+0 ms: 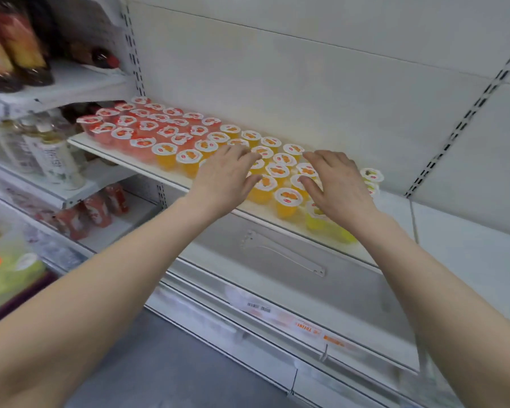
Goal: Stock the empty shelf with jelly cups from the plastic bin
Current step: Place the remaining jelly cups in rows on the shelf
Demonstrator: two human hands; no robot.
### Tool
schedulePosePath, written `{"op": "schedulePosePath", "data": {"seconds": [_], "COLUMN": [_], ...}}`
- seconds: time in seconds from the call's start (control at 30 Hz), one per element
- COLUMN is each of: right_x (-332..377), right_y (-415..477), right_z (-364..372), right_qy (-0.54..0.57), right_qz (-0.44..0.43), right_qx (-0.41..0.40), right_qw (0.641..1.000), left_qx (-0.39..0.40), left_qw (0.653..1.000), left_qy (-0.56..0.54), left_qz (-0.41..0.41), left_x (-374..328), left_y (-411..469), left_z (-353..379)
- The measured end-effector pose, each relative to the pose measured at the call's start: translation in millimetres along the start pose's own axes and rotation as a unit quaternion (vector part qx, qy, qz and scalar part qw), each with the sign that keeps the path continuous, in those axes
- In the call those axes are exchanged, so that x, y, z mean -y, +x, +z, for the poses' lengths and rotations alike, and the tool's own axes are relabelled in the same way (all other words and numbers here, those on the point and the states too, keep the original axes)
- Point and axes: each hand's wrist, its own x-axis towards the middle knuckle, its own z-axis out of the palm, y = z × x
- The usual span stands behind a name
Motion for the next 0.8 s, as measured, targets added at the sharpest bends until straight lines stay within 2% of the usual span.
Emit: {"op": "schedulePosePath", "data": {"seconds": [0.13,0.57,0.8], "right_x": [60.9,299.3,420.3], "right_y": [27.0,103.0,118.9], "right_z": [20.6,116.8,177.9], "right_qy": [0.018,0.099,0.152], "right_qz": [-0.037,-0.173,-0.241], "right_qx": [0.006,0.024,0.088], "right_qw": [0.999,0.98,0.954], "left_qx": [-0.014,0.026,0.05], "left_qw": [0.999,0.984,0.954], "left_qy": [0.032,0.097,0.107], "left_qz": [-0.019,-0.15,-0.275], "left_x": [67.1,285.3,383.0], "left_y": [-28.9,-174.1,-277.6], "left_z": [-20.5,-106.1,-137.9]}}
